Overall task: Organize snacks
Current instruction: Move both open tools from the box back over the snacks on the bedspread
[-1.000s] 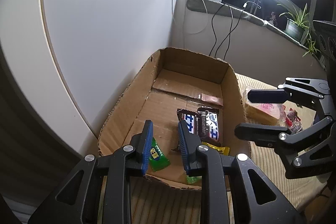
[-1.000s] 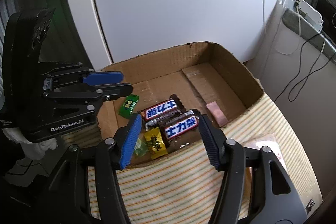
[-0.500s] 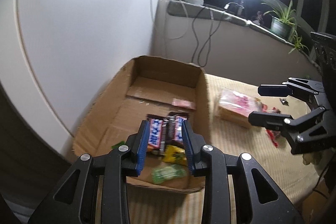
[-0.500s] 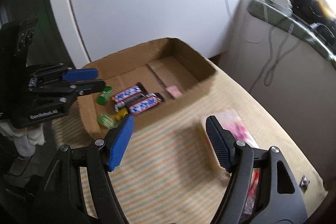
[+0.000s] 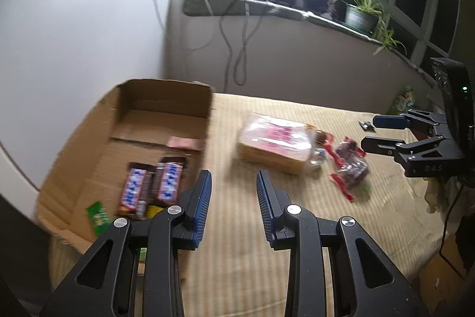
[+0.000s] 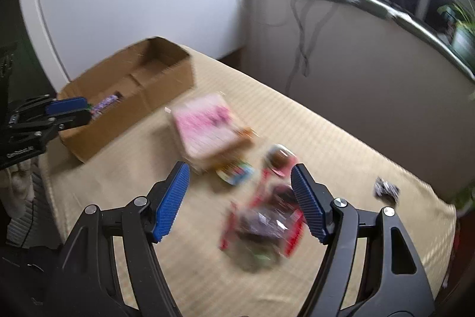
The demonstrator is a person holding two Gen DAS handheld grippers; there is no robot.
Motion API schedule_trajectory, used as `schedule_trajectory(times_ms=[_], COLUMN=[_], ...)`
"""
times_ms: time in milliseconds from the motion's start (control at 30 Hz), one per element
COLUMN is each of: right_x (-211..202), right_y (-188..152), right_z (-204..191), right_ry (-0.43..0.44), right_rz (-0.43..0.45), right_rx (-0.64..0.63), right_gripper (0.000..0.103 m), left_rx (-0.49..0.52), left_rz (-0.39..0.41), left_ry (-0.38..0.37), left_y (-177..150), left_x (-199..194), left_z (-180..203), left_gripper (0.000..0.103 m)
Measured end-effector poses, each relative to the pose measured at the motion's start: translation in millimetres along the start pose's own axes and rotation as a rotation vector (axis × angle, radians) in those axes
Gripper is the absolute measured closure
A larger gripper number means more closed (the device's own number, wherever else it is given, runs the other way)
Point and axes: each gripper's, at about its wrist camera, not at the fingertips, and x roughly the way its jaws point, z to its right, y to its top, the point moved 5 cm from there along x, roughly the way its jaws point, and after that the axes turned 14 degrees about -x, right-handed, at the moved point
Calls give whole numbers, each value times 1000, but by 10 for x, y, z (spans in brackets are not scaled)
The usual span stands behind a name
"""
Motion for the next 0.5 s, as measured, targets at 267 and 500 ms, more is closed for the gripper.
schedule_trajectory(times_ms=[267, 500], right_x=[8, 0], right_y=[-421, -666], right_z=[343, 473], right_ry=[-27, -2], right_rz=[-56, -75], right_rx=[73, 98], right_gripper=[29, 29], left_rx=[54, 119], left_rz=[-59, -112], left_ry=[-61, -111], left_y=[-154, -269], left_x=[189, 353], left_z=[427, 837], left_gripper=[65, 65])
